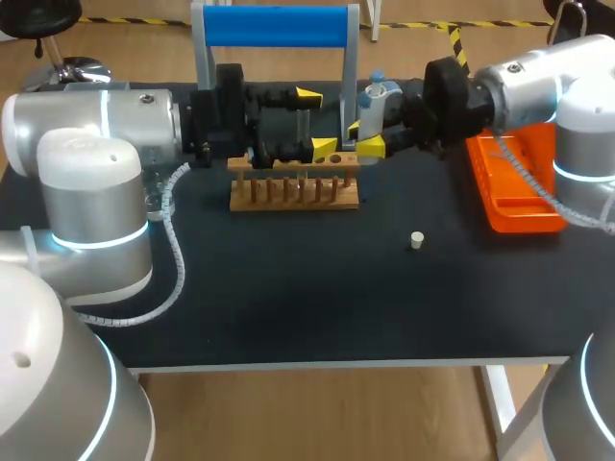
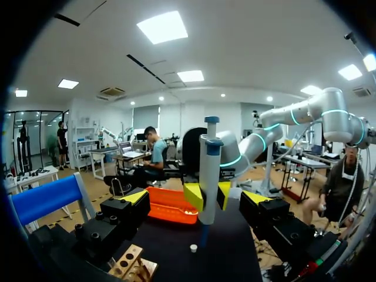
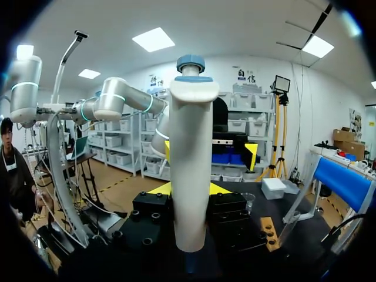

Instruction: Invert the test tube, pick up the pipette, mount the tip to pipette, aspirate from beaker and dispense into the tube, eject the tip, return the pipette, and cap with the stopper.

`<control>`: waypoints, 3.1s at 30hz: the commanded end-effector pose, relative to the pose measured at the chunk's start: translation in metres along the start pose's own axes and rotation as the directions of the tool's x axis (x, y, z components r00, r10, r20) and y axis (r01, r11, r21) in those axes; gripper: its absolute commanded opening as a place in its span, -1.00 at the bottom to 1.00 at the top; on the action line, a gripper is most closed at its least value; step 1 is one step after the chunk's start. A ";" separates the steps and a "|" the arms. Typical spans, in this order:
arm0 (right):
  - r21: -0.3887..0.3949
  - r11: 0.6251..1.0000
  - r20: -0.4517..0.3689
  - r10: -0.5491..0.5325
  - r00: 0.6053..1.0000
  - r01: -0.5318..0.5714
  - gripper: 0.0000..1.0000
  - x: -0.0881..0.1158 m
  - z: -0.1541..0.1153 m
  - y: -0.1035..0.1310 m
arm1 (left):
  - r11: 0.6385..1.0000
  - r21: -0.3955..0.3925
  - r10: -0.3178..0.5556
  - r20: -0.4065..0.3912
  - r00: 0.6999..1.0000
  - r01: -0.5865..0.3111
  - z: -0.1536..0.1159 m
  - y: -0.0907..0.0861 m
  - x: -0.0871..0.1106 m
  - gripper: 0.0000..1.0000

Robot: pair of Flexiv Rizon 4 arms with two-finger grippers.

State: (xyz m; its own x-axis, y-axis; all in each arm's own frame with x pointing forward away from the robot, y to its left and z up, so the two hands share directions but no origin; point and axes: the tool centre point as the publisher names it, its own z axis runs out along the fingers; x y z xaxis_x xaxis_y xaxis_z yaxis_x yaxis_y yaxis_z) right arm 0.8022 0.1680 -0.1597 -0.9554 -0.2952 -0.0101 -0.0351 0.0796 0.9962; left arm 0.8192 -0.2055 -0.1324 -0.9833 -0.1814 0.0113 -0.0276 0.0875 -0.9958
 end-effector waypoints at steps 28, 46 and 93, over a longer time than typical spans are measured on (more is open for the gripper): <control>-0.008 1.000 0.007 -0.009 1.000 0.009 -1.00 -0.020 0.043 -0.013 | 0.999 0.050 0.005 -0.007 1.000 -0.005 0.000 0.000 0.000 1.00; -0.037 0.999 0.030 -0.024 0.999 0.025 -1.00 -0.027 0.051 -0.010 | 0.998 0.064 0.008 -0.006 1.000 -0.008 0.000 0.000 -0.001 1.00; -0.046 0.997 0.122 -0.050 0.991 0.056 -1.00 -0.037 0.066 -0.008 | 0.998 0.064 0.008 -0.006 1.000 -0.008 0.000 0.000 -0.001 1.00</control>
State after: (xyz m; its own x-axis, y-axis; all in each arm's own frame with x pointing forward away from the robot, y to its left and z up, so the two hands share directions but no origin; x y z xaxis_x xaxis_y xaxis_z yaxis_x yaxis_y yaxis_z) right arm 0.8224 0.2422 -0.1743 -0.9789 -0.1930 -0.0670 -0.0713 0.0155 0.9973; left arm 0.8210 -0.2048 -0.1317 -0.9854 -0.1704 0.0046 -0.0096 0.0286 -0.9995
